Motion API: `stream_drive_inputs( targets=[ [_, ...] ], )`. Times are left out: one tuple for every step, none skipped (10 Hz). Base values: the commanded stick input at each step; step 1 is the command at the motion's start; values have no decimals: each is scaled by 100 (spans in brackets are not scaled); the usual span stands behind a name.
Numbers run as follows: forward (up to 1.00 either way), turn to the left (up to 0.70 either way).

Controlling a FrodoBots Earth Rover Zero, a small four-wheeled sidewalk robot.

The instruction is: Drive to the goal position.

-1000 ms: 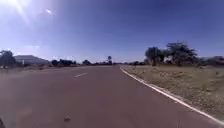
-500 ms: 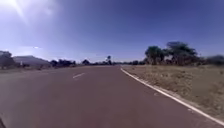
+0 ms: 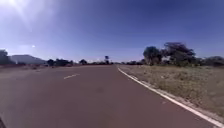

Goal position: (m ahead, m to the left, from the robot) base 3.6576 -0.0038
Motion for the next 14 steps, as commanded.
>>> stream_drive_inputs(
  targets=[
    [100,0],
    [100,0],
    [100,0],
    [100,0],
    [100,0],
    [100,-5],
    [100,-11],
    [100,-17],
    [100,-23],
    [100,-29],
    [100,-35],
    [100,0],
    [100,0],
    [100,-8]
  ],
)
